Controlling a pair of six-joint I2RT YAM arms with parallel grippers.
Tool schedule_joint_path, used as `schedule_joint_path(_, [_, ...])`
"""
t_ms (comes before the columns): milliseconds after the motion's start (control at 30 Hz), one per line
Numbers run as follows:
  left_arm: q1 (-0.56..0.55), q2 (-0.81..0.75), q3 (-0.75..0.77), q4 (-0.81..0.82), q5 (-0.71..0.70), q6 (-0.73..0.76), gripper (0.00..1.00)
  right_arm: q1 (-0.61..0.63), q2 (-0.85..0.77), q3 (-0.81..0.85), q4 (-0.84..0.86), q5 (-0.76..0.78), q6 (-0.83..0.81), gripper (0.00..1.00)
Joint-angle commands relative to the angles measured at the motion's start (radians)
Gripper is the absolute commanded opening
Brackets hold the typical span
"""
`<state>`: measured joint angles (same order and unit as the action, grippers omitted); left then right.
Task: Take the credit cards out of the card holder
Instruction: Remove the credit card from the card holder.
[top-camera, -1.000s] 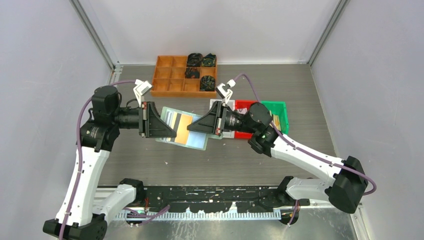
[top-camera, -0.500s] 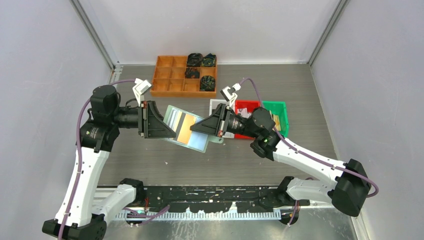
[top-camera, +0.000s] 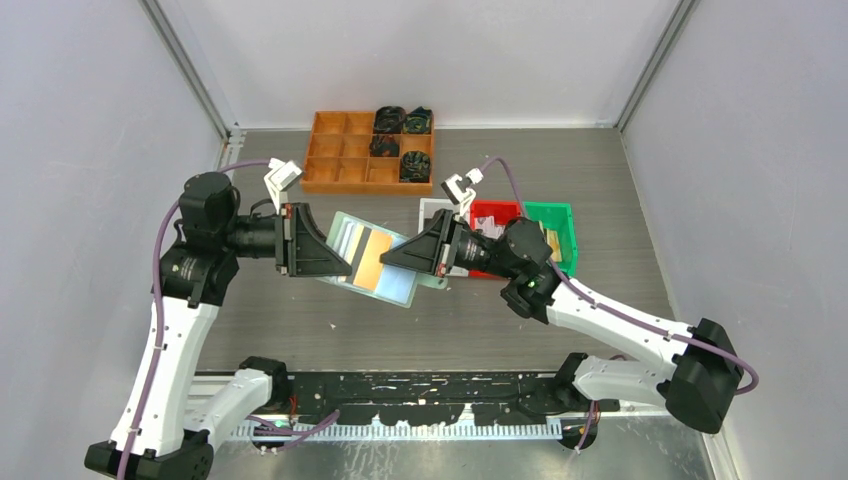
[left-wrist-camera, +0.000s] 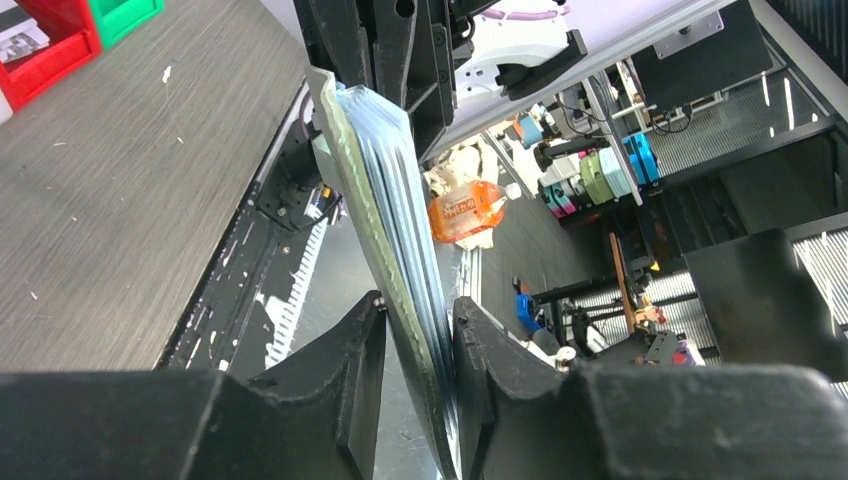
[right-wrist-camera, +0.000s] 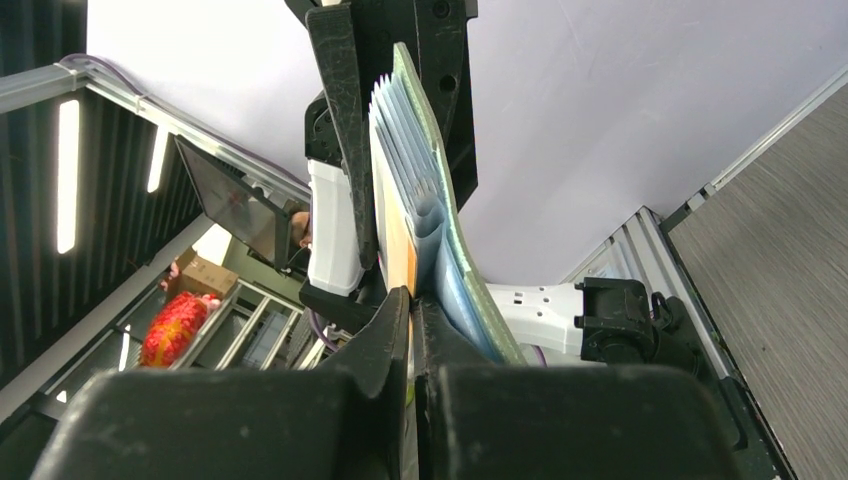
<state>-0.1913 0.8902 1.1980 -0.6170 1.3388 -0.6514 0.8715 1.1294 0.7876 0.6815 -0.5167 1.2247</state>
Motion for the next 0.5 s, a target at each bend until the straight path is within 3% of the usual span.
schedule_joint_path(0, [-0.002,-0.030,0.013,0.073,0.076,-0.027,0.29,0.001,-0.045,-0.045,-0.002,0.057,-0.038,0.01])
schedule_joint_path(267, [-0.002,-0.028,0.010,0.077,0.075,-0.032,0.29,0.001,-0.069,-0.057,-0.008,0.067,-0.040,0.01])
schedule_joint_path(467, [-0.002,-0.035,0.010,0.077,0.087,-0.033,0.20,-0.001,-0.087,-0.015,-0.097,0.057,-0.101,0.01])
